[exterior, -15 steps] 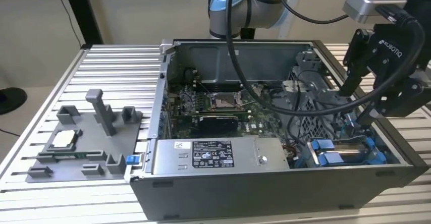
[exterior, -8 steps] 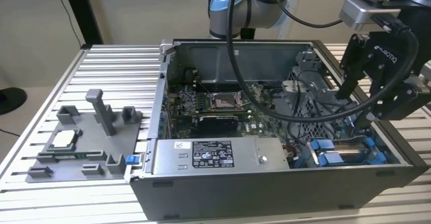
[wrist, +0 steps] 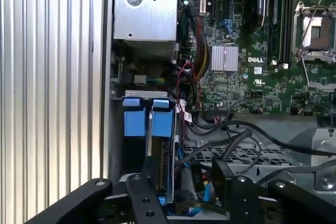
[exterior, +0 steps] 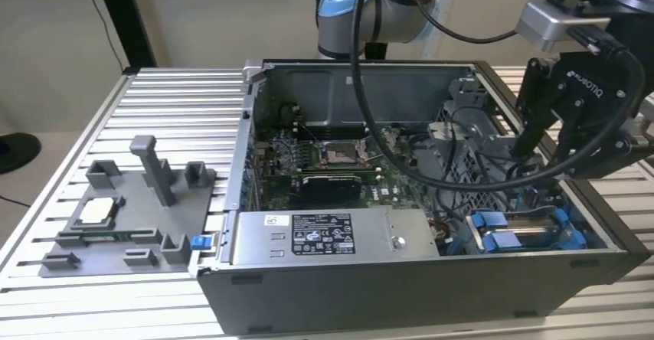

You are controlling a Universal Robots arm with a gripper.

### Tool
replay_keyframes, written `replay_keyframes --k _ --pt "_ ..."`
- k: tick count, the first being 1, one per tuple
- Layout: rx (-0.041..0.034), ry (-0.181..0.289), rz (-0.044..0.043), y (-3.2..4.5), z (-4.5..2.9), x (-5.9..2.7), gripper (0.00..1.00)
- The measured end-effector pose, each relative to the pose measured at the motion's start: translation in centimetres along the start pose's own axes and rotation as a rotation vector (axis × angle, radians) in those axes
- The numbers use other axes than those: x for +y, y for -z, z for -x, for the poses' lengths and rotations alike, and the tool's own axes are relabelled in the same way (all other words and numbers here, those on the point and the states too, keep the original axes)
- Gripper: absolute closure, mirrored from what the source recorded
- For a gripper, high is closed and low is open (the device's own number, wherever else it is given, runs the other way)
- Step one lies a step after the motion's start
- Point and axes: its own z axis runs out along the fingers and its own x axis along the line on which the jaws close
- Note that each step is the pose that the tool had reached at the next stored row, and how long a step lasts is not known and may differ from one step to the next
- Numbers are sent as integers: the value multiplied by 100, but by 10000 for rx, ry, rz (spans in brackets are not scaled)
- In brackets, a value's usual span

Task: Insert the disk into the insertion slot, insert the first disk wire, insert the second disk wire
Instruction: 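Insert the first disk wire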

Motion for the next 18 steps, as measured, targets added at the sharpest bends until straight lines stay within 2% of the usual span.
replay_keyframes --k 7,18 --pt "13 396 2 -5 31 -2 0" --pt "28 695 6 24 99 -8 0"
